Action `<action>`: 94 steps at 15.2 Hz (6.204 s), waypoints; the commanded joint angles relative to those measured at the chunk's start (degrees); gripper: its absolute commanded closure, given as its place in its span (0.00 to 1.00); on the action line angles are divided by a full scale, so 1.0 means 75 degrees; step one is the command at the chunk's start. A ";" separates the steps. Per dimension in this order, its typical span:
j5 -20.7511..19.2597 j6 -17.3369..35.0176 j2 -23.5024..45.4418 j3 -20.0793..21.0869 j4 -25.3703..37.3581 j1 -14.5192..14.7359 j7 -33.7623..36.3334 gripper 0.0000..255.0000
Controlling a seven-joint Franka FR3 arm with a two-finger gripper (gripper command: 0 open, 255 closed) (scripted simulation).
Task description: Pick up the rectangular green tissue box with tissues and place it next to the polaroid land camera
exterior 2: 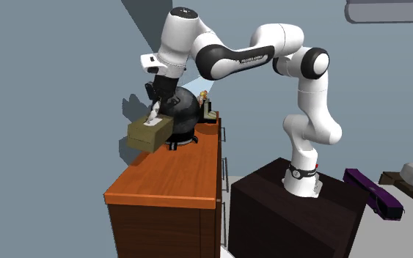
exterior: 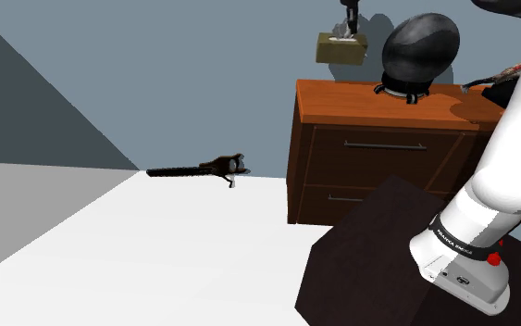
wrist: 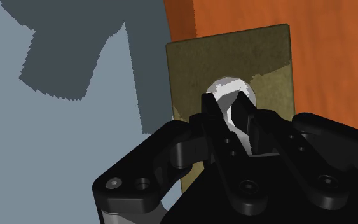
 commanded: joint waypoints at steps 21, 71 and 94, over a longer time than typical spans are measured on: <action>0.0251 -0.1629 0.0164 -0.0077 0.2125 -0.0149 -0.1126 1.00; -0.1706 0.1968 -0.6215 -0.3271 -0.5169 -0.2197 -0.4537 1.00; -0.2710 0.4148 -0.5918 -0.4007 -0.7148 -0.2550 -0.3559 1.00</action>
